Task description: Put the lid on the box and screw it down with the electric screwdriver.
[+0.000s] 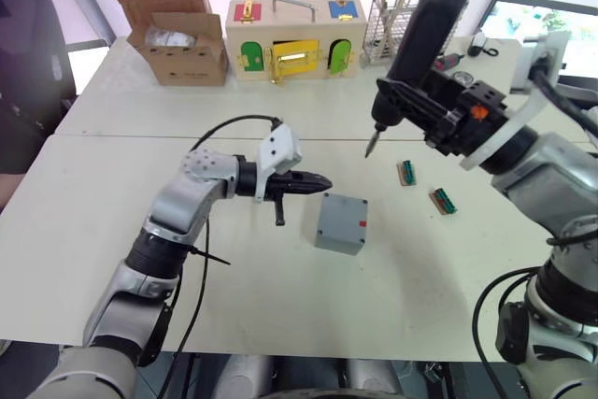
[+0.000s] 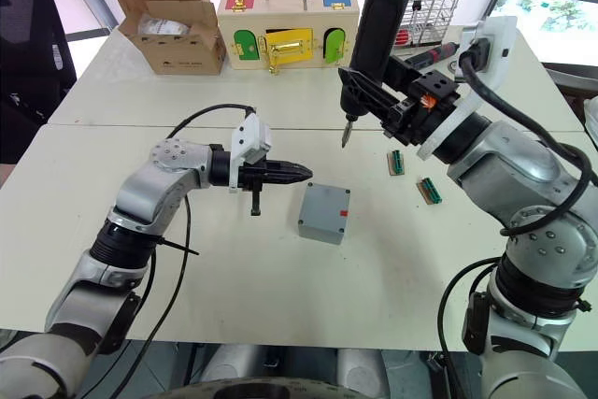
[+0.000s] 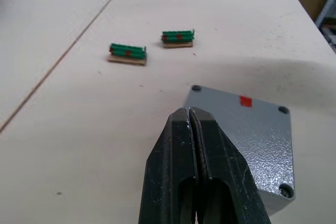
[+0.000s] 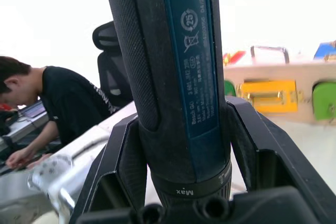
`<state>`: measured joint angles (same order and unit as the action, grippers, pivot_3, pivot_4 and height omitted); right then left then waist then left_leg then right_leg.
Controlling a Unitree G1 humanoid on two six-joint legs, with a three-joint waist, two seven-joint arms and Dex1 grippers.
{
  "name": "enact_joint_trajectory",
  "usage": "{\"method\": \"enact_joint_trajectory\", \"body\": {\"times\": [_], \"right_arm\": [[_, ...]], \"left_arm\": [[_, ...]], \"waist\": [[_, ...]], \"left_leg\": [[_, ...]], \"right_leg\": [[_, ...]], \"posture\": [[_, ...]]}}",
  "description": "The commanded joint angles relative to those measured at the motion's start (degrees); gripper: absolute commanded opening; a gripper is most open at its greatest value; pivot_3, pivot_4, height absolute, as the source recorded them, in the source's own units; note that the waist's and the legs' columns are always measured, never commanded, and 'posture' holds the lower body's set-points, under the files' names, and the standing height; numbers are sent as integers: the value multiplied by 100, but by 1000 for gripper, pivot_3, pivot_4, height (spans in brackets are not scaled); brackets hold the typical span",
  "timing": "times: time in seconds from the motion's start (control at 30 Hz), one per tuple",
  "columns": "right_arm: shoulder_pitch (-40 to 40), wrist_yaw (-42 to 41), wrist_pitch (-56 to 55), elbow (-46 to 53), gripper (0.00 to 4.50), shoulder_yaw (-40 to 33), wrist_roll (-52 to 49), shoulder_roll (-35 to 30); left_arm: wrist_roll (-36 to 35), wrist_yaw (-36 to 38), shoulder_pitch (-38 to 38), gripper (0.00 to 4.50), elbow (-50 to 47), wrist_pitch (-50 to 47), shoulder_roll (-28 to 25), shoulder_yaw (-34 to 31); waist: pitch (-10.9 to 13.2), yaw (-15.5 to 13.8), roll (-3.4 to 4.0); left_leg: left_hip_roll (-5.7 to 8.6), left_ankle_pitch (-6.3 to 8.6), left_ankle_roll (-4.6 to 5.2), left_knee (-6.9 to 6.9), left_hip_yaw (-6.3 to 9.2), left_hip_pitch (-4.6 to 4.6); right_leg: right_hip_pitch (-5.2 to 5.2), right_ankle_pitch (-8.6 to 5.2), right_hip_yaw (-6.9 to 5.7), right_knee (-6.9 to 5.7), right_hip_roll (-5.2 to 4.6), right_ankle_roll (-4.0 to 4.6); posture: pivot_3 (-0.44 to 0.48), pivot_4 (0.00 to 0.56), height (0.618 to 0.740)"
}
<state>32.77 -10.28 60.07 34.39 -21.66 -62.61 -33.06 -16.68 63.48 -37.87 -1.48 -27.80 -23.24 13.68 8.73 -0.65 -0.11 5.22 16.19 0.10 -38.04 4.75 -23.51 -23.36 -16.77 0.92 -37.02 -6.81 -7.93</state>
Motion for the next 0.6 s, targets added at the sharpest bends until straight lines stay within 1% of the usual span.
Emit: {"method": "enact_joint_trajectory", "body": {"times": [0.03,0.1,0.17,0.2,0.23,0.3,0.37,0.4,0.5,0.6], "right_arm": [[282,314,-10,-96,1948,-85,-66,-238],[451,823,437,-444,1948,-52,-58,-444],[567,916,650,-657,1948,-120,-234,-640],[670,843,784,-828,1948,-175,-240,-895],[759,711,1041,-1081,1948,-222,-179,-1335],[876,410,1542,-1541,1948,-314,-205,-2111],[817,-253,2097,-1948,1948,-330,-441,-2913],[684,-596,2256,-2095,1948,-230,-394,-3297],[335,-1148,2727,-2792,1948,99,-76,-4028],[-35,-1944,2962,-3367,1948,371,78,-4649]], "left_arm": [[-105,-105,-46,0,-251,-8,28,-68],[-145,-111,-43,0,-293,-128,16,-37],[-229,-33,-47,0,-361,-219,7,3],[-278,32,-69,0,-443,-270,-2,50],[-337,142,-87,0,-585,-312,-36,112],[-471,309,-106,0,-850,-417,-109,179],[-597,433,-102,0,-1106,-490,-166,228],[-633,514,-80,0,-1233,-471,-204,281],[-530,565,-14,0,-1476,-360,-244,570],[-235,557,82,0,-1596,-130,-362,911]], "waist": [[3,1,-2],[3,9,-2],[3,6,-2],[5,-3,-1],[11,-10,7],[30,-24,20],[36,-17,16],[40,-9,20],[41,15,22],[42,14,24]], "left_leg": [[0,0,0,-2,0,0],[-2,0,0,-2,-1,0],[-3,-1,0,-2,-1,0],[-3,-1,-1,-2,-1,0],[-3,0,0,-2,-1,0],[2,-1,1,-2,-1,-10],[2,2,6,-8,1,-24],[1,3,8,-6,1,-26],[-8,6,12,1,-8,-27],[-11,8,18,-5,-19,-23]], "right_leg": [[0,0,0,0,0,0],[-2,0,0,-1,1,0],[-2,0,0,-2,1,0],[-2,0,0,-1,2,0],[-2,0,0,-2,1,0],[-4,0,-1,2,-2,0],[-9,0,-3,9,-2,0],[-8,0,-4,15,-2,0],[-6,0,-4,40,1,0],[2,0,-2,48,1,0]], "posture": [[0,150,737],[0,150,737],[0,150,737],[0,150,737],[0,150,737],[0,150,737],[0,150,737],[0,150,737],[0,150,737],[0,150,737]]}}
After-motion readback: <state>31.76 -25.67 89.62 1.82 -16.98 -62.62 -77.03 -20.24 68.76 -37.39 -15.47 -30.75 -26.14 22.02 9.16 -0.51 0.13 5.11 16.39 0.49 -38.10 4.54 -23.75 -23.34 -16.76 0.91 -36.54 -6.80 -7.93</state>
